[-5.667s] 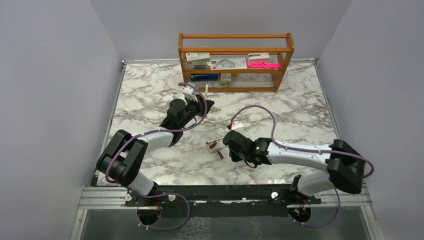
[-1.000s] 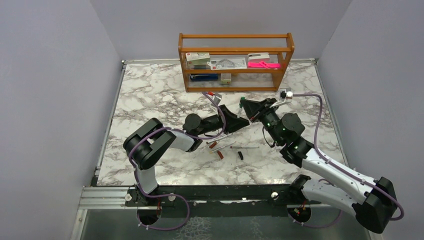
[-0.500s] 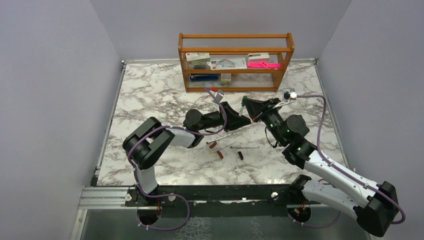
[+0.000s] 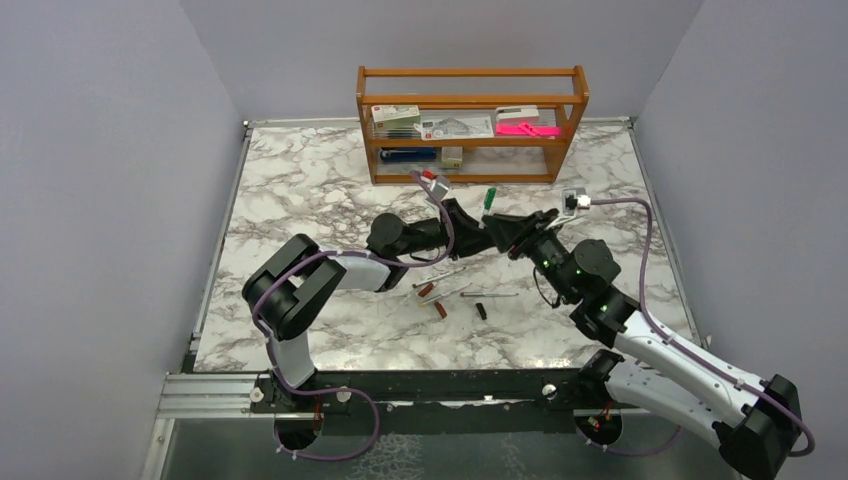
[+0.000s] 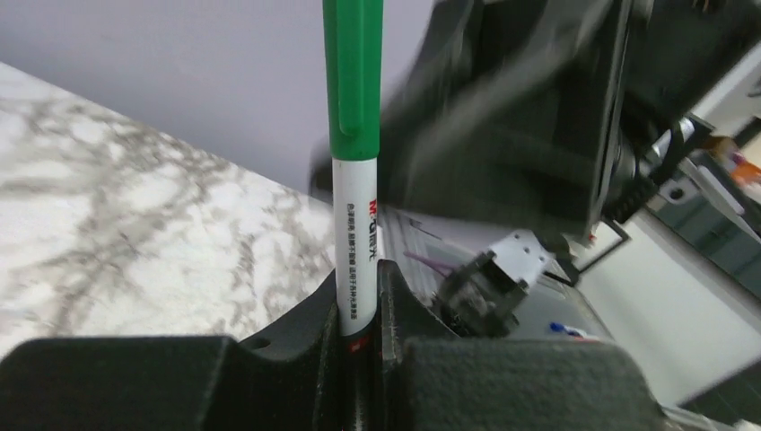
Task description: Insert the pens into the pen caps
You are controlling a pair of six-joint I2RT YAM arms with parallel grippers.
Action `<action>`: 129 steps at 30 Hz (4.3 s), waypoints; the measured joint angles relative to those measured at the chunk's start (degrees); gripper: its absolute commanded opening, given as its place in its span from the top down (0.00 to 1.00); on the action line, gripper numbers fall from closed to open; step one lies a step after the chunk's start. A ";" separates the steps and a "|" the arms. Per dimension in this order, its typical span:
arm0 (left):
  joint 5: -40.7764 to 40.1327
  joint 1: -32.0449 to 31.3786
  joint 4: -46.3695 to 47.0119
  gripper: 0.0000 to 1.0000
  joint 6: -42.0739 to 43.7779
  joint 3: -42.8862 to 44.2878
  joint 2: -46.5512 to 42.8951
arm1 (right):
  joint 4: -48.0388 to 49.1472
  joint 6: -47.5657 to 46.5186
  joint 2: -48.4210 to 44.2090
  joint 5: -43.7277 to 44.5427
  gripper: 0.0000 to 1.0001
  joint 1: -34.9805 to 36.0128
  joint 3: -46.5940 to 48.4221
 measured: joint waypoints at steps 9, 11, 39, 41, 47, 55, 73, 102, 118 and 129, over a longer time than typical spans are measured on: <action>-17.77 2.73 -22.12 1.00 18.32 -3.98 -12.28 | -21.92 -0.09 -7.91 2.43 0.48 1.79 -1.42; -25.90 3.76 -30.03 1.00 21.66 -3.98 -14.56 | -24.57 -0.31 -8.35 3.52 0.48 1.79 -1.55; -61.99 8.66 -74.95 0.70 31.04 3.45 -3.08 | -27.32 -0.31 1.81 2.08 0.50 1.79 -3.58; -61.99 8.66 -74.95 0.70 31.04 3.45 -3.08 | -27.08 -0.15 1.95 2.01 0.50 1.79 -3.67; -61.99 8.70 -75.60 0.68 30.88 3.19 -4.48 | -26.47 -0.04 4.55 1.75 0.49 1.79 -3.74; -63.36 7.52 -71.28 0.54 31.39 -2.93 -19.56 | -26.12 0.00 12.52 0.98 0.49 1.79 -3.74; -23.82 -4.24 -54.73 0.51 53.66 -7.54 -17.22 | -41.22 4.00 -0.55 10.69 0.60 -7.37 1.42; -14.08 -12.00 -77.57 0.52 74.75 15.89 5.25 | -46.71 3.56 -18.56 13.70 0.60 -7.74 -2.12; -18.51 -13.03 -81.31 0.95 76.76 21.14 9.49 | -46.73 2.93 -18.49 13.73 0.60 -7.74 -2.71; -18.03 -13.09 -78.66 1.00 73.46 21.84 10.73 | -46.45 3.63 -18.43 13.62 0.61 -7.74 -2.93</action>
